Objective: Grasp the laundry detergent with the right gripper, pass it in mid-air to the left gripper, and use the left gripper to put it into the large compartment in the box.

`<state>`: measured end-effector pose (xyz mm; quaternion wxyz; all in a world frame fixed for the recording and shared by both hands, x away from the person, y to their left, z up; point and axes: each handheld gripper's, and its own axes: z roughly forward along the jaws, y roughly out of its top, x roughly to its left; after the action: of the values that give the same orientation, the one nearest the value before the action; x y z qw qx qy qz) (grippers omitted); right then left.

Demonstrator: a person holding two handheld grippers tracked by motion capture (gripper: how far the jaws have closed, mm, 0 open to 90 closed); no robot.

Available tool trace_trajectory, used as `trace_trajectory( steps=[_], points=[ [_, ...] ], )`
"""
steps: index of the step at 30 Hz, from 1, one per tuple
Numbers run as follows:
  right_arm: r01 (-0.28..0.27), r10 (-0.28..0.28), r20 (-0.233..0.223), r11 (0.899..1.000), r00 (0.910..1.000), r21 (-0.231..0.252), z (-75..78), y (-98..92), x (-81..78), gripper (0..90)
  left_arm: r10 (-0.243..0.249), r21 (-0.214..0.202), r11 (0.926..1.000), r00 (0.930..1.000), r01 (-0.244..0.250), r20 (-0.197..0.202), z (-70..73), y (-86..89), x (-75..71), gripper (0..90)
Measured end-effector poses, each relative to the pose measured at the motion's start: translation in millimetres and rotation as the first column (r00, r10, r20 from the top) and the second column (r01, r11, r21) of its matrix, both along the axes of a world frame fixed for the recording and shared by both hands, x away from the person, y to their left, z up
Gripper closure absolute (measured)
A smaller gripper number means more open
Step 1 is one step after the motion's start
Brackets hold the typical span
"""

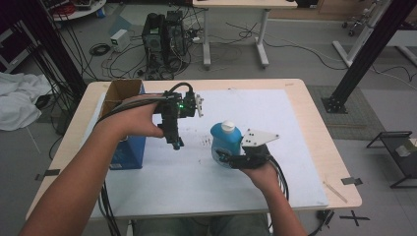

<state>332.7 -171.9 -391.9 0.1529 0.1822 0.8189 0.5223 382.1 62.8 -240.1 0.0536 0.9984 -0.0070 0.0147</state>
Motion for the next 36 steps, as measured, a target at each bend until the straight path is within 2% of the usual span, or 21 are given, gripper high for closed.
trace_trajectory(
  steps=[2, 4, 5, 6, 10, 13, 14, 15, 16, 17, 18, 21, 26, 27, 29, 30, 31, 32, 34, 35, 36],
  points=[
    [-0.028, 0.028, -0.008, 1.0, 0.9996, -0.001, -0.3, 3.4, 0.0, 44.7, -0.015, 0.0, 0.9999, 0.9999, 0.015, 0.001, 0.6, -1.9, -2.9, 3.7],
    [-0.066, 0.066, 0.004, 0.998, 0.9978, -0.015, -0.8, 6.2, 1.8, 44.7, -0.028, 0.002, 0.9996, 0.9996, 0.028, 0.003, 1.6, -4.2, -5.8, 3.7],
    [-0.076, 0.076, -0.012, 0.997, 0.9971, -0.005, -0.9, 8.4, 1.3, 44.7, -0.032, 0.003, 0.9995, 0.9995, 0.032, 0.006, 2.1, -5.4, -7.4, 3.7],
    [-0.093, 0.093, -0.007, 0.996, 0.9957, -0.005, -1.2, 10.4, 2.2, 44.7, -0.036, 0.003, 0.9993, 0.9993, 0.036, 0.008, 2.5, -6.7, -9.0, 3.7],
    [-0.126, 0.126, -0.012, 0.992, 0.992, -0.002, -1.1, 16.6, 2.8, 44.7, -0.06, 0.011, 0.9982, 0.9982, 0.06, 0.004, 5.0, -12.3, -15.3, 3.7],
    [-0.17, 0.17, -0.003, 0.985, 0.9854, 0.004, -0.8, 25.0, 4.2, 44.7, -0.067, 0.014, 0.9976, 0.9977, 0.067, 0.005, 6.3, -16.1, -19.8, 3.7],
    [-0.181, 0.182, -0.02, 0.983, 0.9831, 0.011, -0.6, 27.5, 3.2, 44.7, -0.073, 0.014, 0.9972, 0.9973, 0.073, -0.002, 6.4, -17.3, -20.8, 3.7],
    [-0.196, 0.196, -0.001, 0.981, 0.9807, 0.004, -0.2, 29.1, 4.8, 44.7, -0.078, 0.014, 0.9968, 0.9969, 0.078, -0.003, 6.5, -18.4, -21.6, 3.7],
    [-0.206, 0.206, -0.001, 0.979, 0.9786, 0.004, 0.7, 31.1, 5.2, 44.6, -0.084, 0.013, 0.9964, 0.9965, 0.084, 0.003, 6.4, -19.5, -22.2, 3.7],
    [-0.21, 0.21, -0.052, 0.978, 0.9762, 0.004, 1.1, 33.2, 2.0, 44.7, -0.09, 0.019, 0.9958, 0.9958, 0.09, 0.014, 6.9, -20.8, -22.9, 3.6],
    [-0.237, 0.237, -0.016, 0.971, 0.9714, 0.013, 0.3, 36.6, 4.7, 44.7, -0.087, 0.014, 0.9961, 0.9961, 0.087, 0.009, 6.1, -21.6, -24.2, 3.7],
    [-0.254, 0.254, -0.028, 0.967, 0.9667, 0.016, 0.6, 41.7, 4.5, 44.7, -0.097, 0.015, 0.9952, 0.9953, 0.097, -0.005, 5.1, -24.5, -26.7, 3.7],
    [-0.296, 0.298, -0.058, 0.955, 0.953, 0.038, 1.3, 49.2, 4.1, 44.7, -0.109, 0.027, 0.9936, 0.994, 0.109, -0.006, 2.6, -29.3, -29.0, 3.7],
    [-0.307, 0.309, -0.045, 0.951, 0.9502, 0.04, 1.1, 51.2, 5.3, 44.7, -0.094, 0.029, 0.9951, 0.9954, 0.095, -0.014, 1.8, -29.8, -30.5, 3.7],
    [-0.312, 0.313, -0.033, 0.949, 0.9491, 0.031, 1.6, 53.5, 5.6, 44.7, -0.114, 0.042, 0.9926, 0.9934, 0.114, -0.014, 1.5, -31.5, -29.9, 3.7],
    [-0.321, 0.321, -0.002, 0.947, 0.947, 0.017, 1.0, 54.7, 6.8, 44.7, -0.099, 0.024, 0.9947, 0.9948, 0.1, -0.022, -0.7, -31.9, -30.5, 3.7],
    [-0.325, 0.325, -0.001, 0.945, 0.9455, 0.024, 1.1, 56.1, 6.6, 44.7, -0.12, 0.035, 0.9921, 0.9926, 0.121, -0.013, -0.2, -33.1, -29.2, 3.7],
    [-0.331, 0.331, 0.008, 0.943, 0.9436, 0.024, 1.4, 57.2, 7.1, 44.7, -0.102, 0.031, 0.9942, 0.9945, 0.103, -0.024, -1.4, -33.4, -30.6, 3.7],
    [-0.339, 0.339, -0.01, 0.94, 0.9407, 0.032, 2.6, 58.8, 6.1, 44.7, -0.114, 0.034, 0.9929, 0.9934, 0.114, -0.015, -2.1, -35.2, -30.1, 3.7],
    [-0.342, 0.342, -0.002, 0.939, 0.9398, 0.035, 2.8, 60.3, 6.6, 44.7, -0.113, 0.029, 0.9931, 0.9932, 0.114, -0.029, -3.3, -35.7, -30.5, 3.6],
    [-0.352, 0.352, 0.004, 0.935, 0.9359, 0.029, 3.2, 61.4, 7.5, 44.7, -0.121, 0.036, 0.992, 0.9926, 0.121, -0.017, -3.0, -36.7, -30.7, 3.7]
  ],
)
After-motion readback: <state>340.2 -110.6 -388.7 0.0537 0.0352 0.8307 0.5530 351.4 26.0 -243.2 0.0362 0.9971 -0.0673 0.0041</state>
